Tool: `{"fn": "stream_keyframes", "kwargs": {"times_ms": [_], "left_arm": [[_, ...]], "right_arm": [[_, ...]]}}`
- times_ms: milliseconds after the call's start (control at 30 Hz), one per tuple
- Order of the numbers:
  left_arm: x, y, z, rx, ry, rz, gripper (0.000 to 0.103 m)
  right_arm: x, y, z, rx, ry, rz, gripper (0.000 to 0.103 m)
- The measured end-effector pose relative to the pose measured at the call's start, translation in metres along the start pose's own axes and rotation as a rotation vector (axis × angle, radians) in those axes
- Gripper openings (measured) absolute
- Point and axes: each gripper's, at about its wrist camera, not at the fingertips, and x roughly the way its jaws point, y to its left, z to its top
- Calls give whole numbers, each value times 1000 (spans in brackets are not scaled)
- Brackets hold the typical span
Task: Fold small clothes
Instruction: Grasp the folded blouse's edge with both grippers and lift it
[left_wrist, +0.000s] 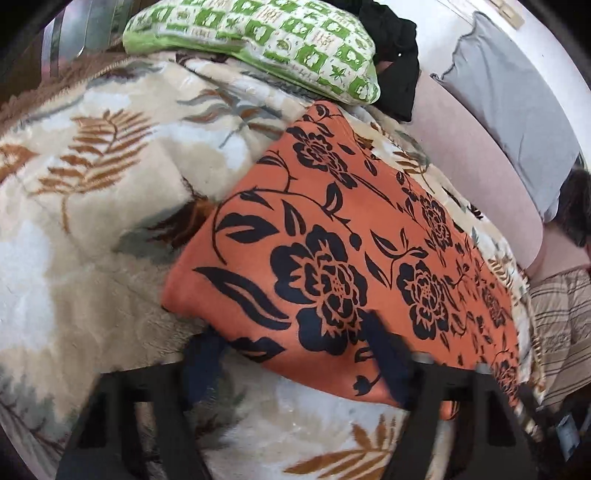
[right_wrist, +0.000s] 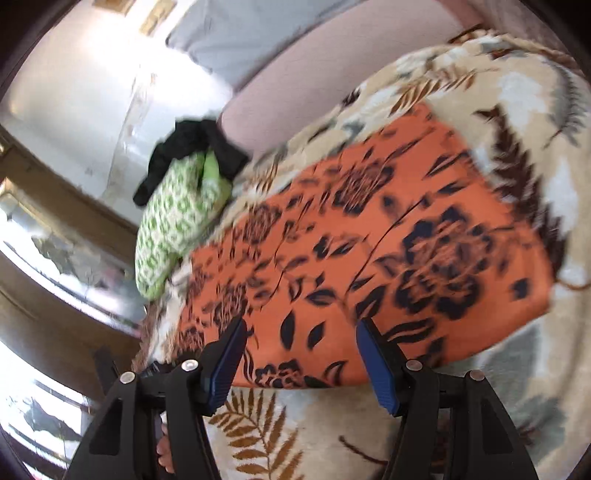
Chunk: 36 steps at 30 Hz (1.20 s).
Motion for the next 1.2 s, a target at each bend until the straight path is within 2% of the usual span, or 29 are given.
{"fn": "stream_keyframes", "kwargs": {"times_ms": [33,100,200,233,300,367,400,433,467,533,567,600,700,767,867,933,1000,1133,1167,1200], "left_arm": [[0,1,1,-8,-6,-8,62],[0,3,2,-22,-6,-21,63],[2,4,1,-45,-4,-50,74],[2,3,0,-44,-8,-50,75],[1,1,-1,-33,-21,-44,74],[-2,4,-1,-53,-39,-63,74],[-6,6,0,-83,-62,-90,68],[-10,8,0,-94,-77,-98,49],[-14,8,1,-94,-97,-102,38],[-20,0,3,-50,-126,-93,35],[-21,-5,2,-26,-131,-87,35],[-20,-9,2,-8,-131,-72,39],[-7,-8,0,-18,-59,-69,70],[2,-3,-1,-47,-4,-92,71],[1,1,-1,-75,-19,-120,68],[0,7,0,-106,-26,-135,48],[2,11,0,-123,-27,-144,40],[3,15,0,-141,-25,-172,40],[3,15,1,-145,-23,-175,43],[4,15,0,-157,-18,-191,56]], "right_arm": [[6,2,-2,-1,19,3,53],[18,7,-7,-7,64,13,53],[20,9,-11,-25,77,5,53],[18,5,-12,-19,76,4,53],[13,-7,-7,40,76,16,53],[7,-28,-4,151,96,80,53],[4,-37,-4,203,104,113,53],[2,-47,-5,261,111,154,53],[-2,-59,-7,337,117,210,54],[-9,-72,-9,410,105,253,55],[-17,-80,-10,444,86,244,58],[-22,-86,-11,465,69,221,60],[-37,-109,-13,559,13,155,64],[-41,-121,-15,610,-4,84,64],[-37,-124,-10,613,-25,59,64],[-32,-120,-1,576,-60,23,65],[-27,-114,9,523,-108,-9,66],[-16,-106,18,457,-171,-28,65],[-15,-106,19,440,-178,-25,65],[-12,-103,21,429,-183,-25,65]]}}
